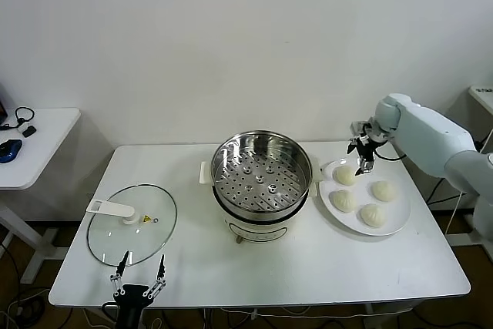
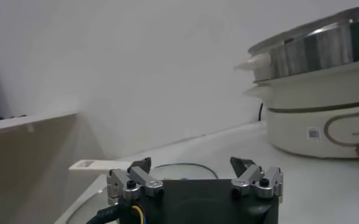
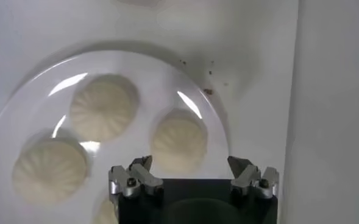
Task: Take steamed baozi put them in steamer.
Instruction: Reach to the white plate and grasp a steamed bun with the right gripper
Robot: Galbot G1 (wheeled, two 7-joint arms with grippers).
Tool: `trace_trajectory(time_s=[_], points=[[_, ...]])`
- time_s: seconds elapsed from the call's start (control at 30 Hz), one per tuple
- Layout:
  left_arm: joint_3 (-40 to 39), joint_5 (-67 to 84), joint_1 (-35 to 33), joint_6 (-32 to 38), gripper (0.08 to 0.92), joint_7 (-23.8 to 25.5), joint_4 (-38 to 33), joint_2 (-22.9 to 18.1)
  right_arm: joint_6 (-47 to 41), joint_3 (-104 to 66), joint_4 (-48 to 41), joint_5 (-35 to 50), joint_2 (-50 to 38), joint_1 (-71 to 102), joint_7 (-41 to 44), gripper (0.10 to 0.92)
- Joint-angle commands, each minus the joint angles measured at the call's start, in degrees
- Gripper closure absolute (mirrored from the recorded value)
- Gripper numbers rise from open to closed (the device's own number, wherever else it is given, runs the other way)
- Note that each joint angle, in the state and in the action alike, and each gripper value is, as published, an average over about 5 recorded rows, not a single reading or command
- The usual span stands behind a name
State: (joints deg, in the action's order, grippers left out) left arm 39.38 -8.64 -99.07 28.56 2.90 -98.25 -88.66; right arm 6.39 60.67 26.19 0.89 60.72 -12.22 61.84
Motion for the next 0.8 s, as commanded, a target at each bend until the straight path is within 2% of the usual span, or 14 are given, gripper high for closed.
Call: trace_trajectory(time_s=[0.03,0.37,0.63,0.8], points=[[0.1,-1.1,0.1,0.1,0.177,0.1,0.8,0.0,0.6,-2.2,-3.8,-2.0,1.9,1.8,0.4,0.203],[0.1,-1.6,0.4,0.2,0.177,0.1,1.1,0.2,1.6,-8.5,-8.3,-8.3,4.6,3.8,-0.1,0.203],[0.3,-1.7,0.6,0.1,0.177,0.1,1.1,0.5,1.9,-9.9,-9.5,-9.5,5.7,4.6,-0.6,0.203],[0.4,-1.7,0.6,0.1,0.177,0.0,1.0,0.5,2.2,-10.7,-10.2,-10.7,6.2,4.9,-0.9,0.260]])
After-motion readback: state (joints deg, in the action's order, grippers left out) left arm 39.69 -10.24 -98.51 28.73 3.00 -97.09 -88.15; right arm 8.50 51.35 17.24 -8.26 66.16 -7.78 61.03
